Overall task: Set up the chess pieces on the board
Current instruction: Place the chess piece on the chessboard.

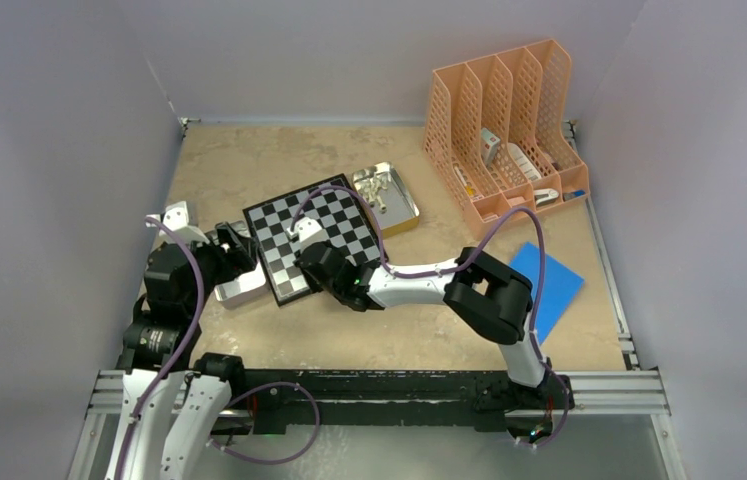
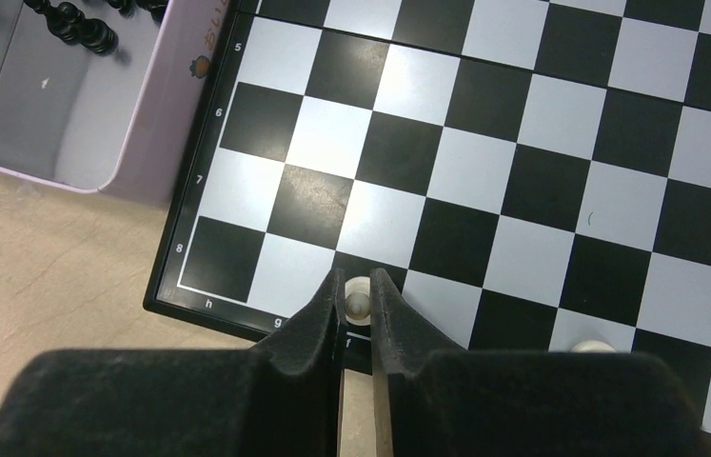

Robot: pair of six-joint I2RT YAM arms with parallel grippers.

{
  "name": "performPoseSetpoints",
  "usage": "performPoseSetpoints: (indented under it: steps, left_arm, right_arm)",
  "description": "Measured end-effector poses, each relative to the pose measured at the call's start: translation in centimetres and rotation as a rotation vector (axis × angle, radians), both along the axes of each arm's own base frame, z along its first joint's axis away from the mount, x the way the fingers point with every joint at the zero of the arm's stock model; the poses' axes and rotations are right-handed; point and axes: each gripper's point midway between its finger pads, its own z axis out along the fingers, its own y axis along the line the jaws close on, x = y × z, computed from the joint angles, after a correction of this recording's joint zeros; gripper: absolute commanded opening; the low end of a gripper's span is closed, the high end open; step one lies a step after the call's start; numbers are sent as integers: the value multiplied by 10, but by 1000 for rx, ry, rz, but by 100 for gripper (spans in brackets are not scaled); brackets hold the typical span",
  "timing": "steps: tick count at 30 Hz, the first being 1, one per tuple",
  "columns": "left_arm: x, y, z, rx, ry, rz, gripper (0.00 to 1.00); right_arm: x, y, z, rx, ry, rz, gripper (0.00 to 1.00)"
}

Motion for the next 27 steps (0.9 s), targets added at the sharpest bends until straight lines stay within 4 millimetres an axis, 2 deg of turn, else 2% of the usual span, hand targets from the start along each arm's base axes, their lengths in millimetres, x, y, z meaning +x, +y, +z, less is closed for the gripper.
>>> performPoseSetpoints:
  steps: [11,19,22,27]
  left_arm:
    - [1,-1,-1,-2,6,-3,80]
    - [2,-2,-3,-3,14,-9,80]
    - [2,-3,-3,-4,16,-15,80]
    - [3,-7,-6,-10,29,-40,80]
  right_arm:
    - [-1,-2,-2,-11,7,0,31]
    - [-6,-3,-5,-23,31,19,37]
    - [-5,-4,2,-16,27,16,37]
    - [11,-10,37,44,-5,-11,37]
